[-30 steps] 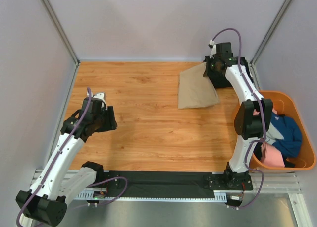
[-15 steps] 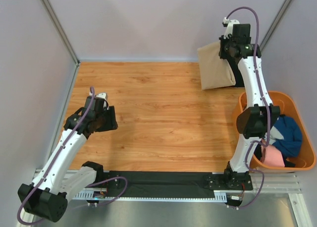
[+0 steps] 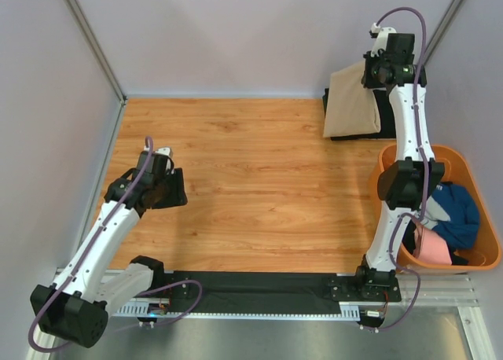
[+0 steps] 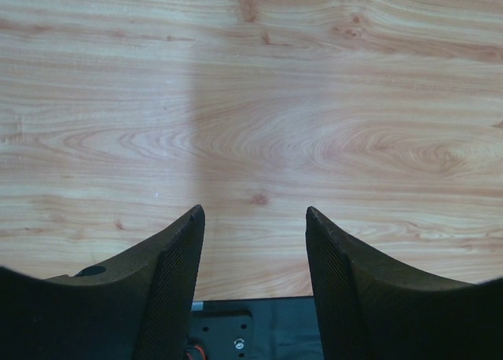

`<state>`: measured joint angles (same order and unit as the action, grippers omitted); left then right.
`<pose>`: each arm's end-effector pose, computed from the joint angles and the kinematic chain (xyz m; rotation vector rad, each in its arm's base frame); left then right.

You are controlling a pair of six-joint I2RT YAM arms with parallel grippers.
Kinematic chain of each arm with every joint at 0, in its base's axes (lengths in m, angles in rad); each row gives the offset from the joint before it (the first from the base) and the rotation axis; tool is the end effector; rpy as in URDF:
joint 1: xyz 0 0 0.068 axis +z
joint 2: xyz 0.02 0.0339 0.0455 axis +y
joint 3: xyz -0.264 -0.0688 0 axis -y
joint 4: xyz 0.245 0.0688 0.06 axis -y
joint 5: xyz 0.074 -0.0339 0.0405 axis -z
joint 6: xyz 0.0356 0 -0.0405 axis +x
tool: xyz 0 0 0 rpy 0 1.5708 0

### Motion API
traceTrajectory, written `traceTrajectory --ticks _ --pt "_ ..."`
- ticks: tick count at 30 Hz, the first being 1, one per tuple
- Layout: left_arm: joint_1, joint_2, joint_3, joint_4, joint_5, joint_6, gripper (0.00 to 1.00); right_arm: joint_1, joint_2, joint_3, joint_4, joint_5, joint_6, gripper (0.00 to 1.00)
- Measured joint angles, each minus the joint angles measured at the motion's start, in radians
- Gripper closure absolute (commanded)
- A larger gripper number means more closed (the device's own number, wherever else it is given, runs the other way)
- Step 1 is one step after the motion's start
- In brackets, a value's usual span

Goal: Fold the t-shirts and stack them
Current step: Neatly place the folded tshirt to the corner

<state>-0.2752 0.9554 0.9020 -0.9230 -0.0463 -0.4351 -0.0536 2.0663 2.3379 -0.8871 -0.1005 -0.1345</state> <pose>0.1706 -0.0465 0.2851 -0.2226 2.5506 -0.2171 0.4543 -0.0208 0.4061 -0.1450 2.1779 0.0032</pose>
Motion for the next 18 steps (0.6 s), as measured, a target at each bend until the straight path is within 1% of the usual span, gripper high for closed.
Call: traceTrajectory --ticks 3,8,12,14,15,16,18 --pt "0.0 0.006 0.0 0.0 0.0 0.0 0.39 -0.026 0.03 0.017 0.002 -0.018 -0.015 1.0" --pt "0.0 0.019 0.0 0.0 0.0 0.0 0.39 -0.069 0.131 0.096 0.013 -0.04 -0.037 1.0" --pt "0.0 0.027 0.0 0.0 -0.004 0.0 0.39 -0.1 0.21 0.115 0.08 -0.048 -0.051 1.0" --pt "0.0 0.029 0.0 0.0 -0.008 0.0 0.39 -0.116 0.256 0.117 0.137 -0.041 -0.056 0.81" --pt "0.0 0.029 0.0 0.0 -0.008 0.0 0.39 -0.124 0.285 0.12 0.176 -0.031 -0.056 0.6" --pt "0.0 0.029 0.0 0.0 -0.009 0.0 0.39 -0.132 0.321 0.13 0.212 -0.013 -0.051 0.01" --pt "0.0 0.03 0.0 0.0 -0.01 0.0 0.39 -0.148 0.418 0.194 0.286 0.055 -0.047 0.0"
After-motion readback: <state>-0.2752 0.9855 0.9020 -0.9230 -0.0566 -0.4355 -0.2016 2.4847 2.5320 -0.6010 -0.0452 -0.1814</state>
